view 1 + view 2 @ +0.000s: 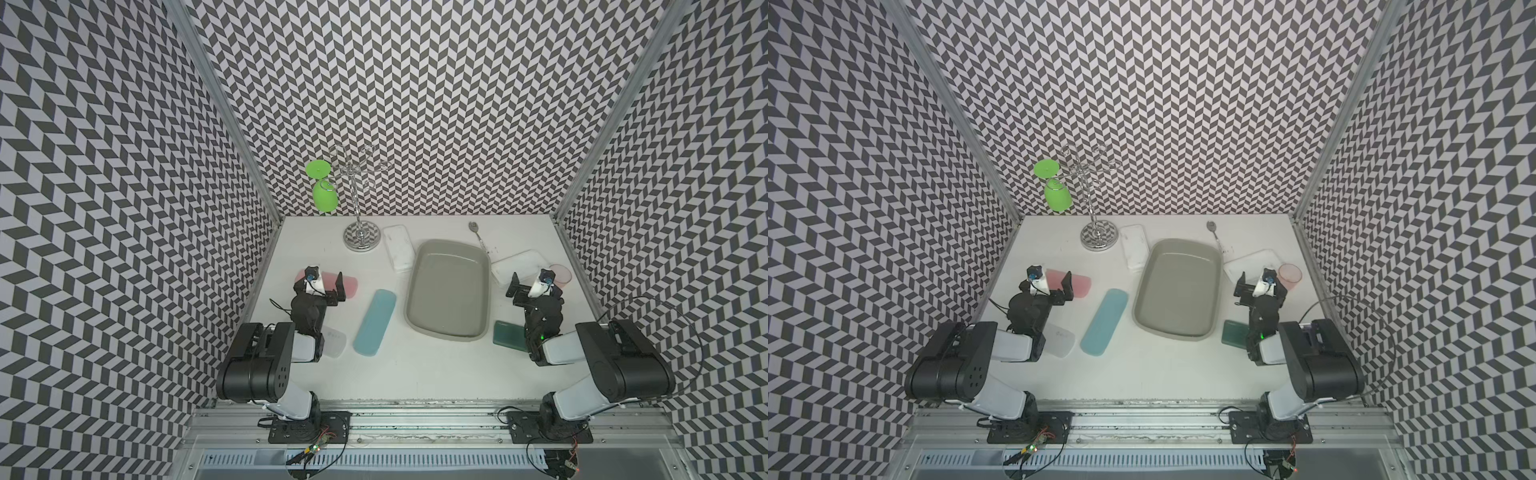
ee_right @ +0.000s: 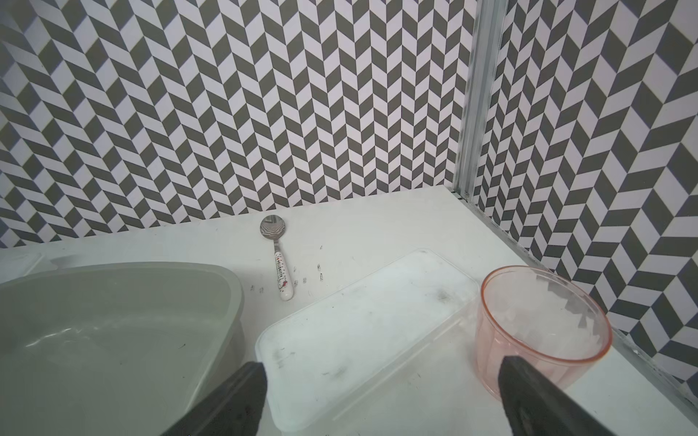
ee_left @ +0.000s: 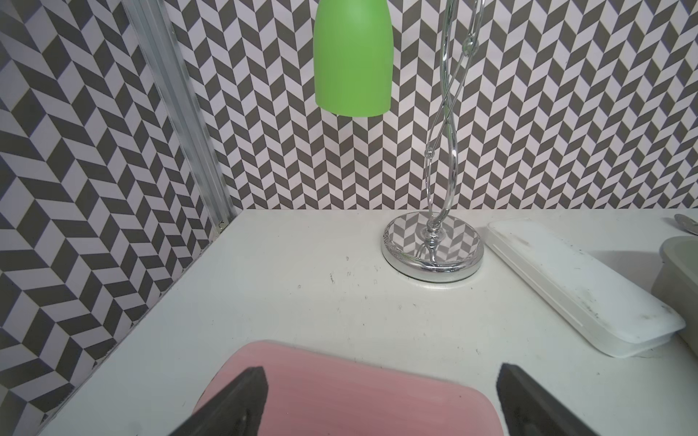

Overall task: Put the pencil case into the storage box
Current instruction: Pick up the pencil case from the center of the board.

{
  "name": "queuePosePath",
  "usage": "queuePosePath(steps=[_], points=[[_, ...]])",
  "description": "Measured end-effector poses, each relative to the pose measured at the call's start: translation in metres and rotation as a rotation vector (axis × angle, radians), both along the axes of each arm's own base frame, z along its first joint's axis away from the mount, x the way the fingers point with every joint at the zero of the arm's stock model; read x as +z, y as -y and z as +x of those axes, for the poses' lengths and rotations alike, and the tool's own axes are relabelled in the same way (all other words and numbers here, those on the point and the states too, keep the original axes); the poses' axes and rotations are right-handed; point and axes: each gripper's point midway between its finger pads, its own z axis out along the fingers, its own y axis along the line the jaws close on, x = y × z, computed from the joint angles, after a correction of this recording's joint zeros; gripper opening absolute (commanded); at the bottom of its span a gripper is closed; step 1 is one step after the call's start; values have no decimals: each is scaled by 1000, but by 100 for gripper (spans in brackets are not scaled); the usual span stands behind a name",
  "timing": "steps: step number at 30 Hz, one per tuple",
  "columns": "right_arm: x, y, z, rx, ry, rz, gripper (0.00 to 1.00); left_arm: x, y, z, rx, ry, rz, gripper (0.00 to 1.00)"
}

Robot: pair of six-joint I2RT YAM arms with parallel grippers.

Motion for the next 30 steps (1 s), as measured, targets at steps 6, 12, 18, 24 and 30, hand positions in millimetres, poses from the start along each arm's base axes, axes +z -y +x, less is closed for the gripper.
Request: queuePosePath(steps=[6,12,18,24,30], points=[[-1,0,0,0,-3,0,100,0,0,0,0,0,0,100],[2,0,0,0,9,0,100,0,0,0,0,0,0,100],[4,0,-1,0,22,1,100,0,0,0,0,0,0,100],[9,0,-2,0,46,3,100,0,0,0,0,0,0,100],[10,-1,-3,-1,43,-2,100,0,0,0,0,0,0,100]])
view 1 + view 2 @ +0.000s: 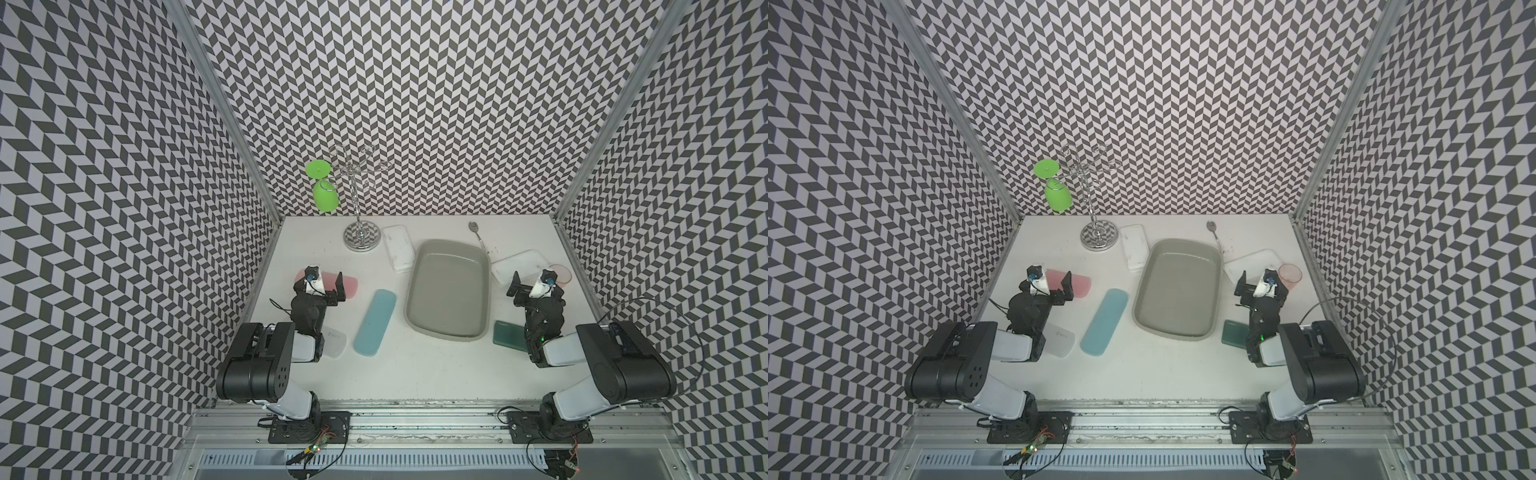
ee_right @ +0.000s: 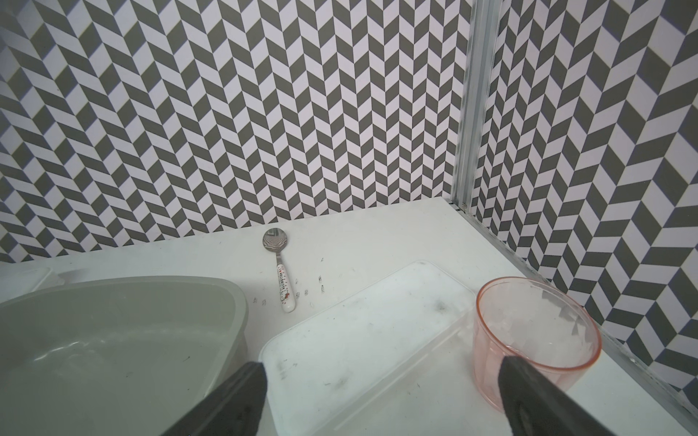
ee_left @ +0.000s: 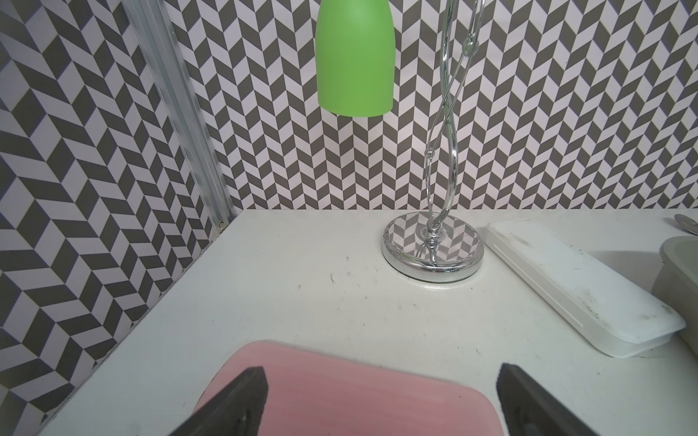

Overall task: Put the pencil case into the storage box
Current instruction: Pick up the pencil case from the center of the board.

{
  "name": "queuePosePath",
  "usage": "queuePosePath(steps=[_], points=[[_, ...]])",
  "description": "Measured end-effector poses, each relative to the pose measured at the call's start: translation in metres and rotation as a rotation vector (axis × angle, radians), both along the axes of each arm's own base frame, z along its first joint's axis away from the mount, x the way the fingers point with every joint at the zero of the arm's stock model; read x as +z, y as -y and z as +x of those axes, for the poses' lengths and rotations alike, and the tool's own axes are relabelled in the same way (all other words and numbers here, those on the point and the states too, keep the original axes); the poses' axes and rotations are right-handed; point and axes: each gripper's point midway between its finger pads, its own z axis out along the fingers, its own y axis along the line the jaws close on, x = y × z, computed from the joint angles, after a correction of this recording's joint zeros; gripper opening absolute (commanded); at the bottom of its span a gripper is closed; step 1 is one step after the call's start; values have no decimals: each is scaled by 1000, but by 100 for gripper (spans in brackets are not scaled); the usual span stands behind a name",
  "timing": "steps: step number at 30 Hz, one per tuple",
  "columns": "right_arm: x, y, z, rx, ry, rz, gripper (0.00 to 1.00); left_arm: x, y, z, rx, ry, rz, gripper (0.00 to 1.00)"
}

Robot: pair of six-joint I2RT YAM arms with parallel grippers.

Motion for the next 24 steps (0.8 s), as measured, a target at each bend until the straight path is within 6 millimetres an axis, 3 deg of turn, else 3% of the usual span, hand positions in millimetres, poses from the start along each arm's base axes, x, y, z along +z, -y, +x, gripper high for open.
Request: queuePosePath(steps=[4,7,12,15,17,19,22,24], points=[[3,-1,0,-1,13,-2,100,-1,0,1,1,-6,0,100],[5,0,0,-8,20,-3,100,5,0,15,3,-50,1,100],[5,-2,0,-5,20,-7,100,74,16,40,-33,28,-4,100],[5,1,6,-34,-18,-14,100,112,45,51,-92,48,-1,100],[26,0,28,-52,-42,-18,100,125,71,47,-152,47,1,100],[66,-2,48,-58,-2,-13,100,123,93,39,-212,15,2,100],[125,-4,61,-64,53,25,100,104,115,30,-284,-69,9,100],[149,-4,63,-66,57,62,100,84,124,23,-320,-150,17,100]])
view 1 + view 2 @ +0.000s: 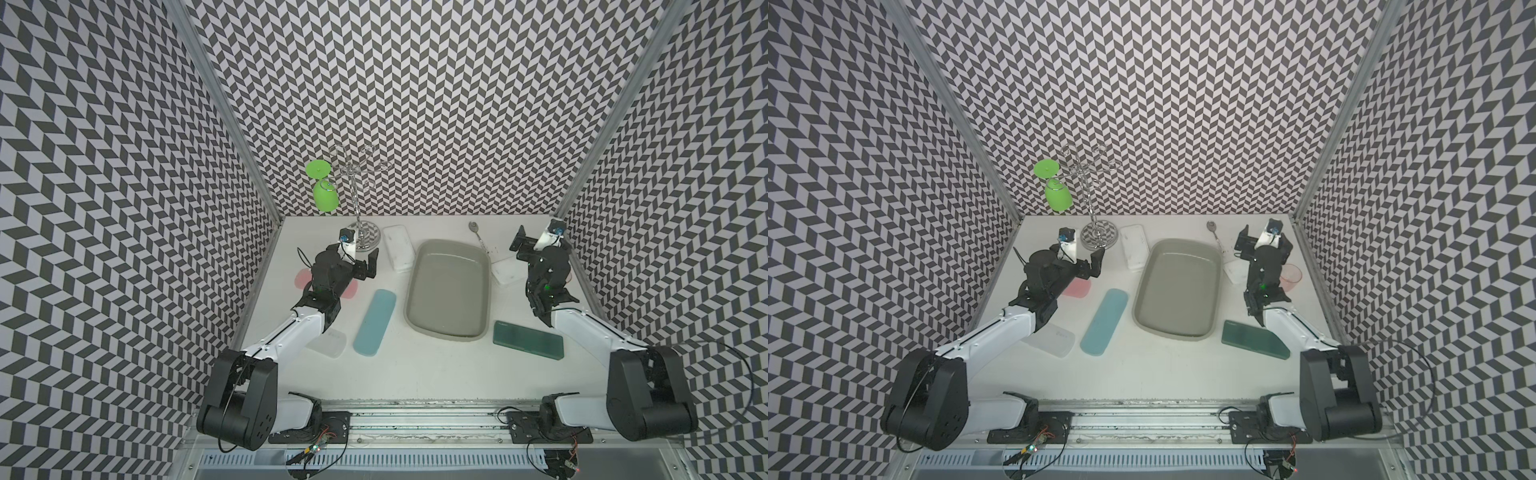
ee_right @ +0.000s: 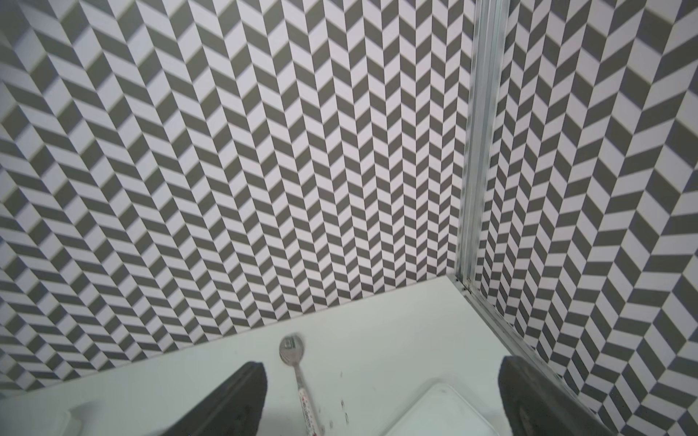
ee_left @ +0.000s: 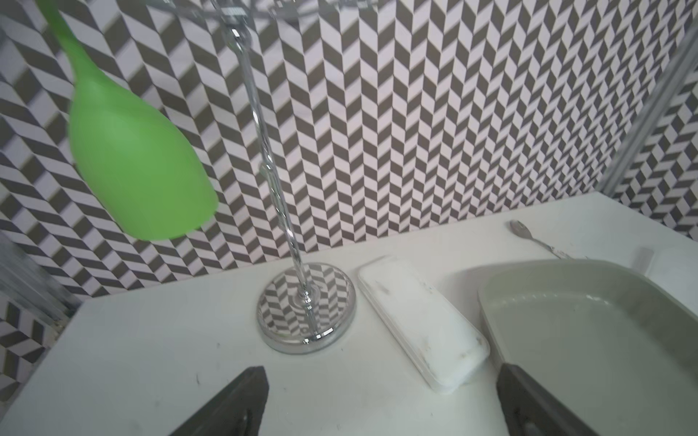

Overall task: Put the pencil case into the storage box
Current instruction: Pick up the pencil case from the center of the board.

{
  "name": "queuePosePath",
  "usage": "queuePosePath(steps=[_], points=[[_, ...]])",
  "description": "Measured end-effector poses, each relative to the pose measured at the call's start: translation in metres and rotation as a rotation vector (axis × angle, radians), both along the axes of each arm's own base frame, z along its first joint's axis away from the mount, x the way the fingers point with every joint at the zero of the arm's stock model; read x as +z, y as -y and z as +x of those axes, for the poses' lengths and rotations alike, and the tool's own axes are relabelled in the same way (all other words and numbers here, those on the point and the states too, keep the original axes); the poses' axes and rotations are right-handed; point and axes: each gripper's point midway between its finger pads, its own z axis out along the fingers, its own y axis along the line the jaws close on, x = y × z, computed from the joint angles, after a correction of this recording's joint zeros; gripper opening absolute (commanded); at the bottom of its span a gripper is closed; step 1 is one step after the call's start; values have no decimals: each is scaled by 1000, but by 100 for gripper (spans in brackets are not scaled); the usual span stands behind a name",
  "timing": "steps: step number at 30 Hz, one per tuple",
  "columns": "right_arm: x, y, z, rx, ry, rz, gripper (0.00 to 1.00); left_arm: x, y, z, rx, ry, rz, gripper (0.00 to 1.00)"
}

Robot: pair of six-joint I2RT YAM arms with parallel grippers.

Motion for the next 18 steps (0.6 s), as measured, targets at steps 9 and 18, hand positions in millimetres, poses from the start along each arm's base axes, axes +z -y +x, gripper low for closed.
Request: queuePosePath(steps=[9,18], points=[[-22,-30,-18,95,-268,129,100,-63,28,-37,-149,-303,44,100],[-87,-40,-60,136,-486,194,100,-120,42,-73,-231,-549,82,100]])
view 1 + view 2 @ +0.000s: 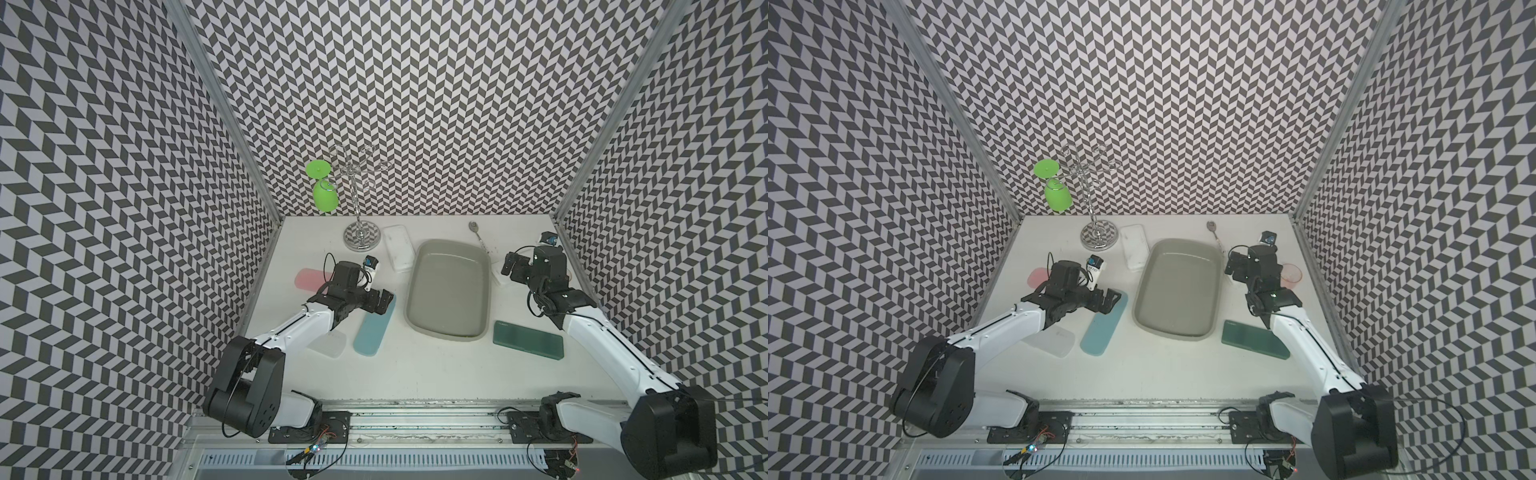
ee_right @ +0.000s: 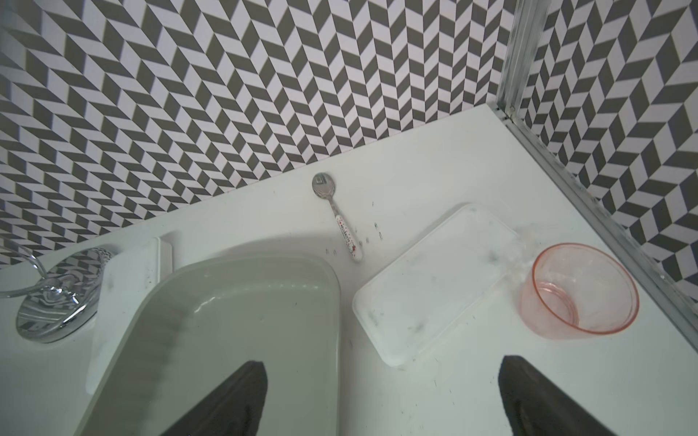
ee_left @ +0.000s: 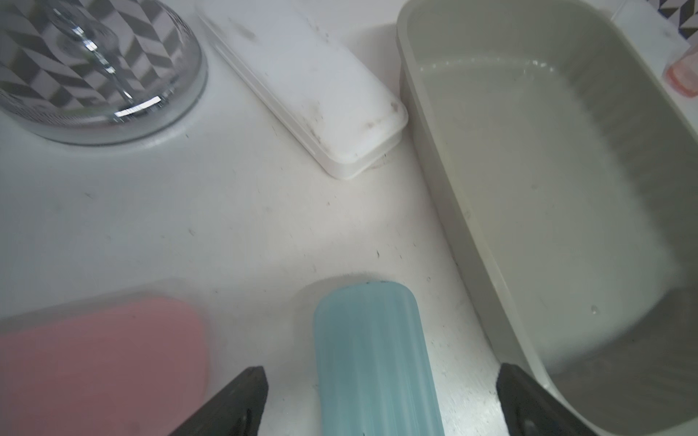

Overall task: Put the pencil case into the storage box
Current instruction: Pick up the pencil case from the center of the board.

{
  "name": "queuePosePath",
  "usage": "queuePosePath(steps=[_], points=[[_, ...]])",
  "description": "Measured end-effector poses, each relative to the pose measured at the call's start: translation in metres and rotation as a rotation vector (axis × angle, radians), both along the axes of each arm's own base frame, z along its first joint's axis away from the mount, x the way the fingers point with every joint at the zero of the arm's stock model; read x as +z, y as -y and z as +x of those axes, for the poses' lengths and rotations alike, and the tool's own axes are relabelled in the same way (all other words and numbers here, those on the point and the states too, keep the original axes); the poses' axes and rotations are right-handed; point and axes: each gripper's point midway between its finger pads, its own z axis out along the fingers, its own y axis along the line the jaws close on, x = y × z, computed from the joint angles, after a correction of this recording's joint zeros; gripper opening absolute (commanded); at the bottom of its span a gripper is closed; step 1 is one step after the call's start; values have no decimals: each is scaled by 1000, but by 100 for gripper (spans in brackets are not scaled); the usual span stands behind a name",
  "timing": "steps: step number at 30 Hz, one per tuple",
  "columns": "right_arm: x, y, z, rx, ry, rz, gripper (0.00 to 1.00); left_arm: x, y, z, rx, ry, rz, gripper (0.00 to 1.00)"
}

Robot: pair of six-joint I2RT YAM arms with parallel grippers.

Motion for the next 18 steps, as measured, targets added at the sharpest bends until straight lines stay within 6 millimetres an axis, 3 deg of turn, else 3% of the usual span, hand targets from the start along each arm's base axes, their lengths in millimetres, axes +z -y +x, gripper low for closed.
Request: queuePosePath(steps=[3,18], points=[[-11,-3,-5,14,-39,12,100,-17,0,-9,-11,-71,19,100],[-17,-8,-9,40,-66,34,99,-63,3,-34,-52,-259,102,100]])
